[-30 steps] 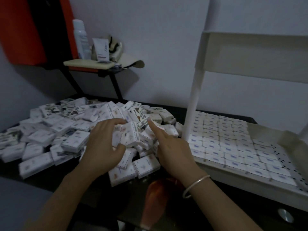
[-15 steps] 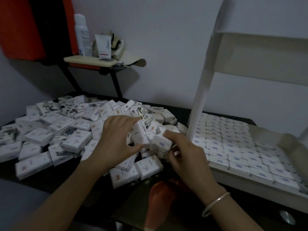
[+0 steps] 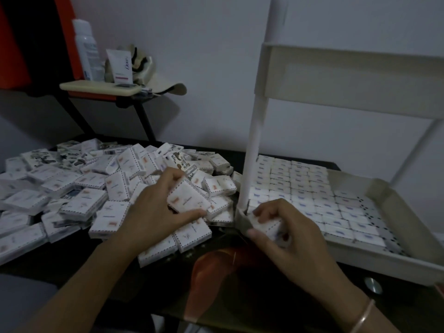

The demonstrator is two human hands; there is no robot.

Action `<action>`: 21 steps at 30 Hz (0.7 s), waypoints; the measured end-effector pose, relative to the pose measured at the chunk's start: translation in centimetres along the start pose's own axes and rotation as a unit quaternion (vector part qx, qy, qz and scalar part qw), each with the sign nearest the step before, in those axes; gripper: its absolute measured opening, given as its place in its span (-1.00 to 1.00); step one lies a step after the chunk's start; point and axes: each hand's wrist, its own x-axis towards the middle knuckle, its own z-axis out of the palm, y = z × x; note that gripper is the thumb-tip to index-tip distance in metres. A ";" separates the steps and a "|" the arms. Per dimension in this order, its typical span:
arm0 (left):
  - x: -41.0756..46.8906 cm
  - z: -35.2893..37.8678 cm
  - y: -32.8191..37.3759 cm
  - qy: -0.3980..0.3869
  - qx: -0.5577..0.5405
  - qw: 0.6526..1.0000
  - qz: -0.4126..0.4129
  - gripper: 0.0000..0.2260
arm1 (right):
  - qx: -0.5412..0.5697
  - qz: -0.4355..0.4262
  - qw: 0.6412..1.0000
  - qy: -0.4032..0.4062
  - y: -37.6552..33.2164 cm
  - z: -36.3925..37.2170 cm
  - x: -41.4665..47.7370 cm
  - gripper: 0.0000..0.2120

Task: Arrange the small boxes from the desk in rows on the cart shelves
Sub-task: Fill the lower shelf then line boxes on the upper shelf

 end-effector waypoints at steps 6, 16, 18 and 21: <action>-1.1 3.4 3.1 -0.078 -0.094 0.992 0.012 -0.69 | 0.030 0.020 0.998 0.054 2.2 -3.2 -0.6 -0.58; 0.4 9.1 6.0 -0.144 -0.170 0.972 0.073 -0.60 | 0.048 0.175 0.964 0.194 9.9 -10.6 1.2 -0.64; 1.1 10.3 6.3 -0.122 -0.162 0.976 0.079 -0.59 | 0.020 0.179 0.967 0.179 11.7 -12.1 1.9 -0.72; 1.9 12.2 7.1 -0.101 -0.192 0.974 0.063 -0.57 | -0.022 0.173 0.969 0.176 14.0 -13.4 3.3 -0.63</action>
